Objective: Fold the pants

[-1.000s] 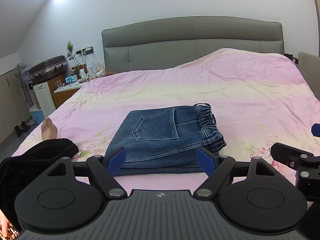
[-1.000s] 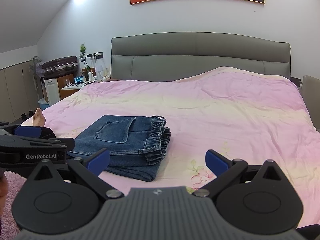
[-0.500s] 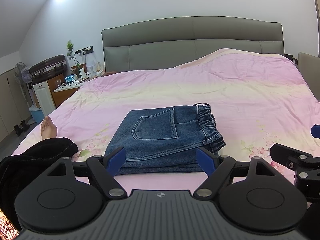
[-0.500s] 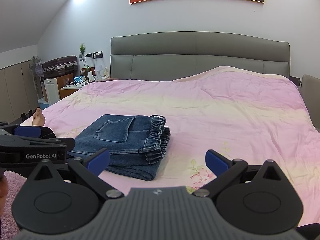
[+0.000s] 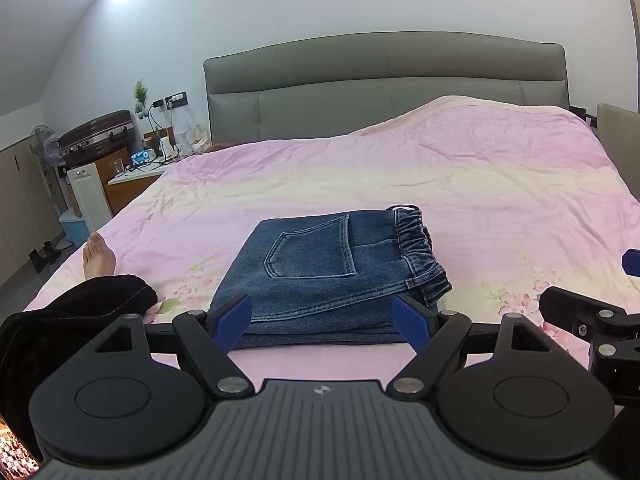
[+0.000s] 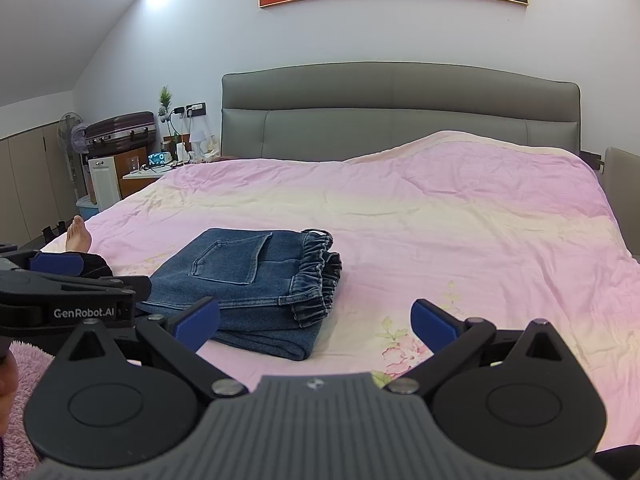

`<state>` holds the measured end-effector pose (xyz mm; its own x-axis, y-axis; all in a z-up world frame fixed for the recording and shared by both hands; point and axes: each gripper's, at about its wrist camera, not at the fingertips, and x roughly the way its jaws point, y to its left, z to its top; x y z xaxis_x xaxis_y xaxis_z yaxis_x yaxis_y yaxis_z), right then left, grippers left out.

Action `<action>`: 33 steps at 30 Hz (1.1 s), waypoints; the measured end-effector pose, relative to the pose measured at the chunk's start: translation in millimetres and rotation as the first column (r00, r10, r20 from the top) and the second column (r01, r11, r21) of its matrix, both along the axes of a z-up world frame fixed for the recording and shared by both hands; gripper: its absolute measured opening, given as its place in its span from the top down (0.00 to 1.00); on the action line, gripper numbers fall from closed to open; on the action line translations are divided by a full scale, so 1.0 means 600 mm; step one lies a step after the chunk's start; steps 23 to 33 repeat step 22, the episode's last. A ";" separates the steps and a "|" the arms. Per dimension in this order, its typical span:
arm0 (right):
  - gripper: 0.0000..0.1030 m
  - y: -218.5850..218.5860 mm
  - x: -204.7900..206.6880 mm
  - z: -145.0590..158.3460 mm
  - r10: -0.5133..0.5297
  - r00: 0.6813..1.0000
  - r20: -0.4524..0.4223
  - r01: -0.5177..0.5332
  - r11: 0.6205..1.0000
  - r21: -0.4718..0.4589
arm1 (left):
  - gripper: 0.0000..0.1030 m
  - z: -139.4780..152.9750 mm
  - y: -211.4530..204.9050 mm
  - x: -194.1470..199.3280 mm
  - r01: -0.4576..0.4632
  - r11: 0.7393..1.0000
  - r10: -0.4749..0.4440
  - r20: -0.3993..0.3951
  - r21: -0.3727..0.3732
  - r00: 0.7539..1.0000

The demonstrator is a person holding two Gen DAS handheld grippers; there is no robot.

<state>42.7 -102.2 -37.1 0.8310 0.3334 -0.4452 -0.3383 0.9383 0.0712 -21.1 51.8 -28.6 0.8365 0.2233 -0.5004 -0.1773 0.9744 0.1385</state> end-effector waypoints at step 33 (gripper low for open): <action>0.05 0.002 -0.001 -0.001 0.000 1.000 0.005 0.000 1.000 -0.001 | 0.09 0.010 0.002 0.000 -0.019 0.999 0.019 -0.002 -0.036 1.000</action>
